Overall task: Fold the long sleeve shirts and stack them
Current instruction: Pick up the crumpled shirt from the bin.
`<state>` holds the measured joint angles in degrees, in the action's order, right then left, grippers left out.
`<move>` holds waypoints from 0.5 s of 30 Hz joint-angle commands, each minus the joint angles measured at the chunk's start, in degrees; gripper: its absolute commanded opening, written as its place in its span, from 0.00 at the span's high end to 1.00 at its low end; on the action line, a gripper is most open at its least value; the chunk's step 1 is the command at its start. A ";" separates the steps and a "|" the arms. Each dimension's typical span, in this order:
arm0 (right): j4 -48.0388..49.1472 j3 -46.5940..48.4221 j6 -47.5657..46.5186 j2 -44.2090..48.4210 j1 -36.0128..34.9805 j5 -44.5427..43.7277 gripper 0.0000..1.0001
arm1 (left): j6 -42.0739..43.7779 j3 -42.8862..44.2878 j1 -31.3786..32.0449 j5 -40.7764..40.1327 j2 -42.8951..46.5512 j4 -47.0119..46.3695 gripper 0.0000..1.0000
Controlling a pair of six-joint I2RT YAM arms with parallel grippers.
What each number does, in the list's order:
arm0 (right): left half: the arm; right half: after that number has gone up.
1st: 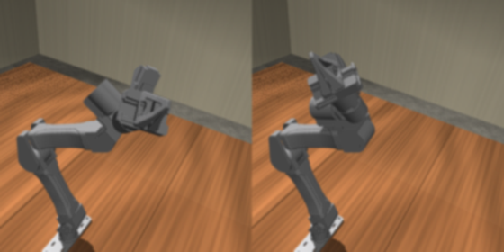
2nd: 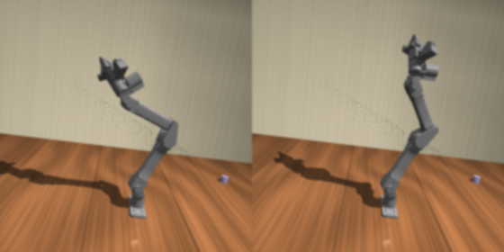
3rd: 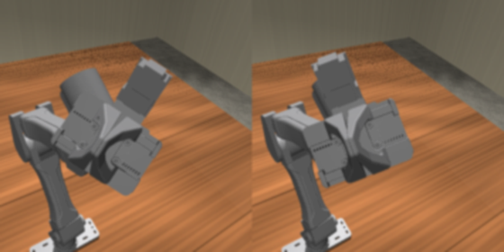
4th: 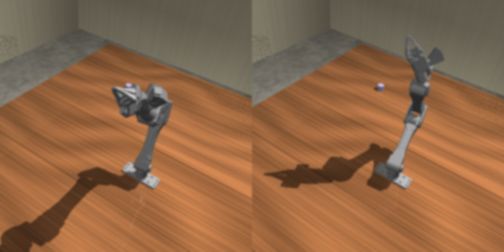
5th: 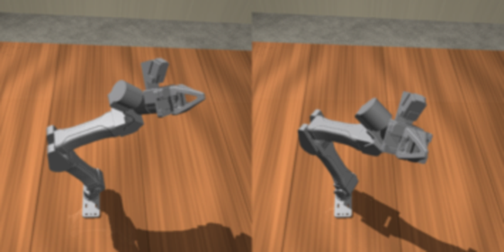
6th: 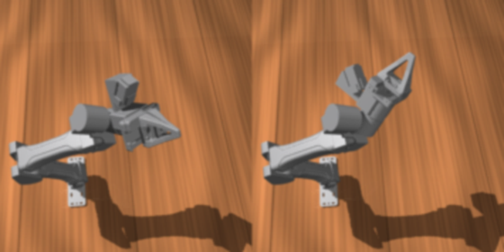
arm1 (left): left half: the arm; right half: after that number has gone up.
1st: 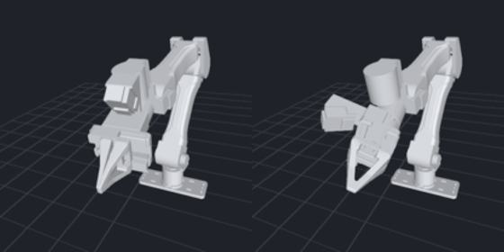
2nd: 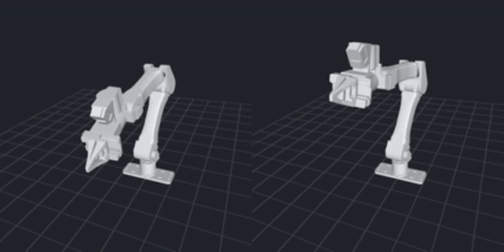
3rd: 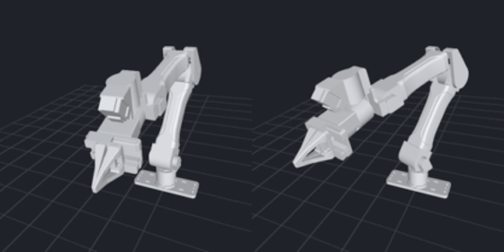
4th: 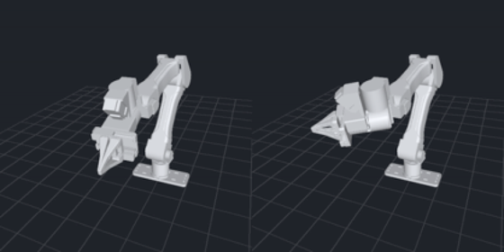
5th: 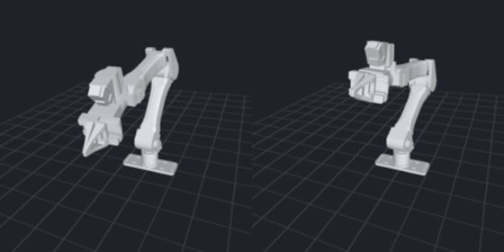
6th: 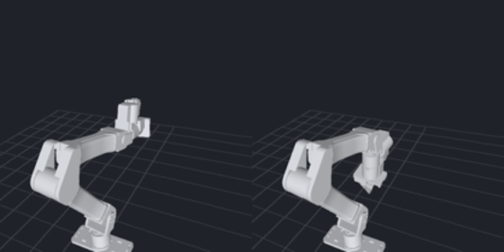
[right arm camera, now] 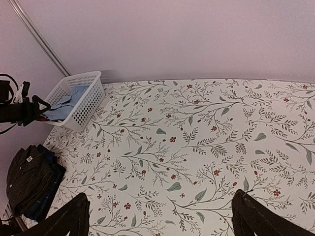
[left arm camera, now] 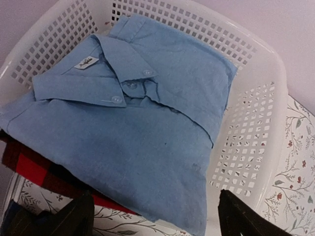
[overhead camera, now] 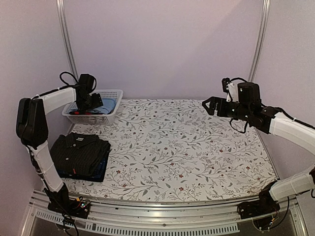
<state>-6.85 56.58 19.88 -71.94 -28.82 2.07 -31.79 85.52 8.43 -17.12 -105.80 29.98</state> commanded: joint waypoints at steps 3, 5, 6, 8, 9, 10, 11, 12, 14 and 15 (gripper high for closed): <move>-0.44 -1.36 -0.28 1.74 -0.19 0.07 0.01 | 1.95 3.76 -2.13 -1.88 -4.75 1.64 0.22; -0.53 -1.59 -0.28 2.03 -0.21 -0.19 0.01 | 2.31 4.66 -2.46 -2.38 -5.91 1.62 0.27; -0.51 -1.82 -0.21 2.31 -0.19 -0.34 0.01 | 2.42 4.94 -2.61 -2.46 -6.31 1.44 0.30; -0.35 -2.32 -0.08 2.58 -0.19 -0.59 0.01 | 2.51 5.70 -3.15 -2.20 -7.09 1.23 0.38; -0.35 -2.34 -0.03 2.59 -0.19 -0.54 0.01 | 2.70 5.98 -3.30 -1.99 -7.47 1.08 0.41; -0.43 -2.23 -0.08 2.55 -0.24 -0.42 0.01 | 2.80 6.18 -3.47 -1.83 -7.75 0.76 0.46; -0.58 -2.11 -0.03 2.51 -0.19 -0.32 0.01 | 2.79 6.46 -3.62 -1.68 -8.13 0.67 0.52; -0.71 -2.01 0.03 2.44 -0.19 -0.31 0.01 | 2.80 6.83 -3.79 -1.43 -8.47 0.62 0.59; -0.75 -2.07 0.15 2.48 -0.25 -0.59 0.01 | 2.82 7.34 -3.94 -1.09 -9.01 0.63 0.76; -0.71 -2.20 0.28 2.57 -0.24 -0.72 0.01 | 2.86 7.69 -3.94 -0.87 -9.14 0.70 0.84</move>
<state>-7.22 54.81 19.90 -70.59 -28.82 2.04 -29.28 91.22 5.21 -18.61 -113.60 30.98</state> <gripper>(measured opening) 0.989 0.275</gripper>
